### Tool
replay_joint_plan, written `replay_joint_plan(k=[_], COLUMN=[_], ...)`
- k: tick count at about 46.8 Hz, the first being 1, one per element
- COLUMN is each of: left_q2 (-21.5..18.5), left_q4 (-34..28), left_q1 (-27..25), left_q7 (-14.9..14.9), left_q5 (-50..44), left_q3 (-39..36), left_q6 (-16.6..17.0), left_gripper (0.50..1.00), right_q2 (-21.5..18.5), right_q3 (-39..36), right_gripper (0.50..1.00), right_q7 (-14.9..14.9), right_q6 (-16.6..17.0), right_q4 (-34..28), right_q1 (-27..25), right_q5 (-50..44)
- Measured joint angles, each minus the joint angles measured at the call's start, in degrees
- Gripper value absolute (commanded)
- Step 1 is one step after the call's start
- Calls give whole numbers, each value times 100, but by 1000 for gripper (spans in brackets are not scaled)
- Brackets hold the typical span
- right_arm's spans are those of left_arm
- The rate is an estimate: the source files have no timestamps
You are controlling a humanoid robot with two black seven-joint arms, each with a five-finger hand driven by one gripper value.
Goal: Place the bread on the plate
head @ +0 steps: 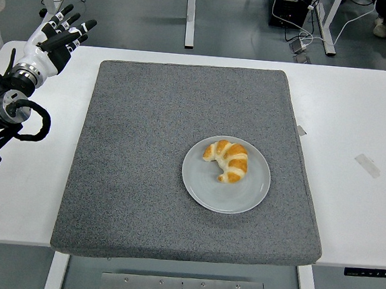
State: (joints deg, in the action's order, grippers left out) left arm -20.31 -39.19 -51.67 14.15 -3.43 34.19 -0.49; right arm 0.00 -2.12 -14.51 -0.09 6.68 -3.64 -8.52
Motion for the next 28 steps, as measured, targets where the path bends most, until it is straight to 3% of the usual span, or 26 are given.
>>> replay_joint_plan(k=[28], left_q2=[4], left_q4=[341], left_q1=[87], left_q7=[14], left_q5=[19], left_q3=[-9], left_q6=[-85], left_gripper=[977], right_q2=[0], right_q3=[-13], right_gripper=[1000], right_q7=[0], right_q6=[0], right_q4=[20], right_q1=[5], right_q5=[0])
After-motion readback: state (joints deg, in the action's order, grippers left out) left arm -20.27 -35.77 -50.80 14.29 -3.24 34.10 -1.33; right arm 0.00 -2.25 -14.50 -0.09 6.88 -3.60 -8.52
